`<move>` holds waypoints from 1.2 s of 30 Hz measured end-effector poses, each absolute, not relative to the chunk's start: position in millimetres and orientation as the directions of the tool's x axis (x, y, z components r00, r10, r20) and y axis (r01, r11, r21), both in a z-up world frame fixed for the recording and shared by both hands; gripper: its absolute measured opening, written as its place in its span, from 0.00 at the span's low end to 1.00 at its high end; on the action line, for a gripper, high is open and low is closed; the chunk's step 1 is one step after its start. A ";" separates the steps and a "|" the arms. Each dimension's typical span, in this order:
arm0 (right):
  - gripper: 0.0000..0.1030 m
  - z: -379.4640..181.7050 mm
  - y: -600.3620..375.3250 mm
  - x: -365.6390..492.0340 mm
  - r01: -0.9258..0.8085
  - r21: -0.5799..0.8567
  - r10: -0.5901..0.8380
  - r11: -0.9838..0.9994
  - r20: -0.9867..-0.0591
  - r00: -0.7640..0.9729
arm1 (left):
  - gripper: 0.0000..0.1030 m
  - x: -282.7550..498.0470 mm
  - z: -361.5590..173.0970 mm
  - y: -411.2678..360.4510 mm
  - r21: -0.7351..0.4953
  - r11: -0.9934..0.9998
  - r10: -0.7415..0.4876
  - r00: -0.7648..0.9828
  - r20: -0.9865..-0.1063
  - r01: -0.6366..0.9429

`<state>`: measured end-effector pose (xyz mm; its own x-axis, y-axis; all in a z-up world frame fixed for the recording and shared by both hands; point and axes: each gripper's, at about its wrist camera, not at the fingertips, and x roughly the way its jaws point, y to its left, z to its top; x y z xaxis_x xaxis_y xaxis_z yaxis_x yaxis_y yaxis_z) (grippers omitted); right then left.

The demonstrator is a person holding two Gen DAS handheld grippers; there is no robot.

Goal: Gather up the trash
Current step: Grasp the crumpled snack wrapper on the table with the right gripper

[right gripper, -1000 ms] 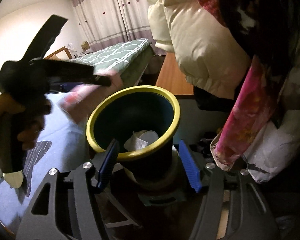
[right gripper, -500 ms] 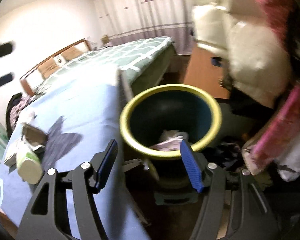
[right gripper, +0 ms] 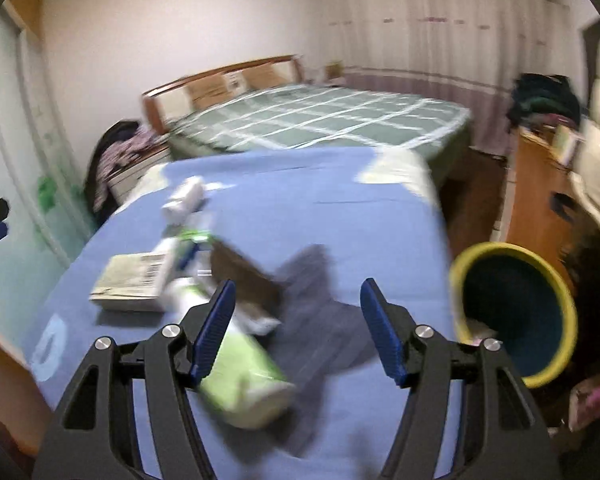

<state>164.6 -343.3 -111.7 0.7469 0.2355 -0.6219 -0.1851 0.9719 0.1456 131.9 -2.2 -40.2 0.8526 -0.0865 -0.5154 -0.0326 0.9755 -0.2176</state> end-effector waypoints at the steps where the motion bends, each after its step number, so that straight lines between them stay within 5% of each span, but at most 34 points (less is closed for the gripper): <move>1: 0.54 -111.9 -330.0 168.5 -0.220 0.153 0.267 0.963 -0.630 0.730 | 0.95 130.9 -41.8 3.3 -0.225 0.974 -0.087 0.853 -0.514 -0.037; 19: 0.52 -127.6 -334.8 279.1 -0.093 0.048 0.099 0.995 -0.718 0.689 | 0.95 152.9 -68.2 -15.5 -0.210 0.978 -0.128 0.814 -0.567 0.007; 30: 0.52 -123.2 -293.6 247.8 -0.366 0.094 0.313 0.926 -0.734 0.603 | 0.95 160.1 -73.6 -21.3 -0.208 0.978 -0.130 0.806 -0.578 0.009; 36: 0.38 -136.6 -268.7 230.2 -0.439 0.028 0.292 0.898 -0.785 0.547 | 0.95 153.2 -69.7 -12.0 -0.215 0.976 -0.117 0.819 -0.562 -0.009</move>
<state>230.2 -268.7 -136.6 0.5469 0.2921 -0.7846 -0.4394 0.8979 0.0280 153.2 -12.0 -69.7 0.8188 -0.1167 -0.5621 -0.0087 0.9765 -0.2154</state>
